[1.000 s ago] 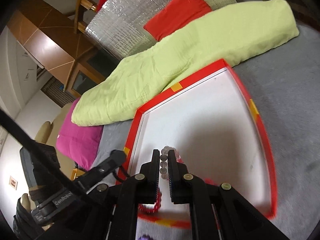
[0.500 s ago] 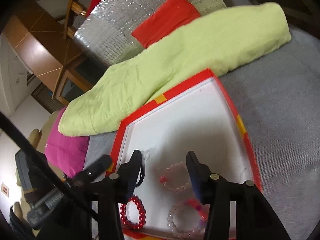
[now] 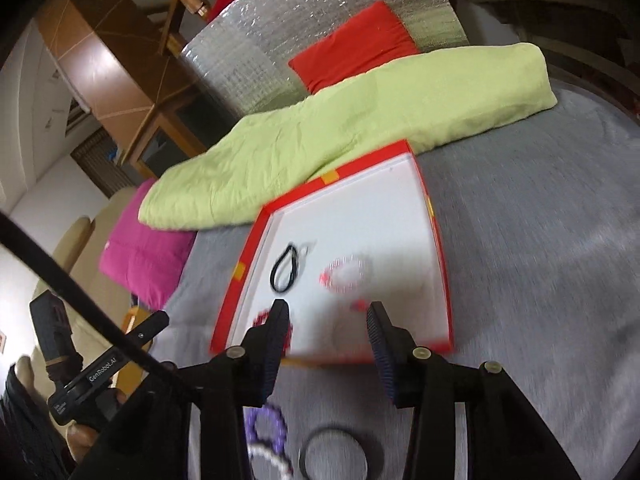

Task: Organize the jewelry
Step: 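Withdraw both open tools from the tray toward the remaining bracelets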

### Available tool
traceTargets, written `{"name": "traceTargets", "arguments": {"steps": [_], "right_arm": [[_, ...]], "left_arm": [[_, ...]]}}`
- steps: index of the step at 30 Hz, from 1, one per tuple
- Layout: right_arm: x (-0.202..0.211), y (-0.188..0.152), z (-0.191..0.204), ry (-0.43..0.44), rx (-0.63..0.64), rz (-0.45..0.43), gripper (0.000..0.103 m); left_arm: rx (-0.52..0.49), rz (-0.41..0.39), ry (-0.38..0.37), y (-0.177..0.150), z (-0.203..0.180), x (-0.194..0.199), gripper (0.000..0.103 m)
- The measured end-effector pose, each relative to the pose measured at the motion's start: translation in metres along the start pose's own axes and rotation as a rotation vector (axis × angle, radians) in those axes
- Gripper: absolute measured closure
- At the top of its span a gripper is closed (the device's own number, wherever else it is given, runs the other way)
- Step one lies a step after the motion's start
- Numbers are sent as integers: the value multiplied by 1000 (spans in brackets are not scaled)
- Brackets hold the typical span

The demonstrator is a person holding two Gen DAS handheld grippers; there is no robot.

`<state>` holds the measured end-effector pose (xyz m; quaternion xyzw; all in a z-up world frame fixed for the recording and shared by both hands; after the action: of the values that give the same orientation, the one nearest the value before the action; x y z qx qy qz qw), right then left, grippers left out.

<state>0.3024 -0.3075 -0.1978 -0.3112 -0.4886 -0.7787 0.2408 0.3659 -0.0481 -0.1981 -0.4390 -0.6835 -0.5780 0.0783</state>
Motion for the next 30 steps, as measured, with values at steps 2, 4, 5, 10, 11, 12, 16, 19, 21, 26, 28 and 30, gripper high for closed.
{"name": "traceTargets", "arguments": {"steps": [2, 4, 5, 10, 11, 12, 16, 19, 21, 26, 28, 30], "right_arm": [[7, -9, 0, -11, 12, 0, 59], [12, -18, 1, -9, 16, 14, 59], [15, -25, 1, -15, 23, 23, 59], [18, -59, -2, -68, 87, 83, 59], [17, -65, -4, -80, 102, 99, 59], [15, -72, -6, -91, 118, 120, 59], [11, -91, -12, -117, 181, 174, 56], [4, -100, -20, -146, 215, 211, 56], [2, -99, -28, -163, 200, 218, 56], [4, -88, -32, -148, 141, 212, 56], [5, -85, -30, -140, 137, 207, 56], [7, -83, -30, -137, 140, 197, 56]], "left_arm": [[0, 5, 31, -15, 5, 11, 44], [8, 13, 50, -29, 8, 18, 44], [16, 21, 48, -37, 8, 22, 44], [-2, 46, 23, -64, 0, 38, 43], [-5, 53, 15, -70, -2, 40, 41], [-7, 69, -8, -77, -6, 41, 41], [-40, 132, -99, -95, -28, 34, 41], [-113, 193, -158, -107, -53, 22, 41], [-154, 221, -175, -114, -67, 14, 41], [-197, 283, -181, -127, -87, -8, 41], [-204, 306, -184, -131, -91, -14, 41], [-207, 326, -185, -136, -93, -19, 41]]}}
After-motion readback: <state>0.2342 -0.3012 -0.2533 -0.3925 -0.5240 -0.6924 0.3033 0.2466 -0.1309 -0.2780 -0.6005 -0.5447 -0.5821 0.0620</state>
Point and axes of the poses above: each gripper's, at about its wrist camera, not at the fingertips, and x roughly against the way its jaws point, z to its left, y to its top, the point moved 10 cm from there along -x, roughly the way its jaws point, and after that the axes turned 14 degrees about -y, right-handed, at the moved point
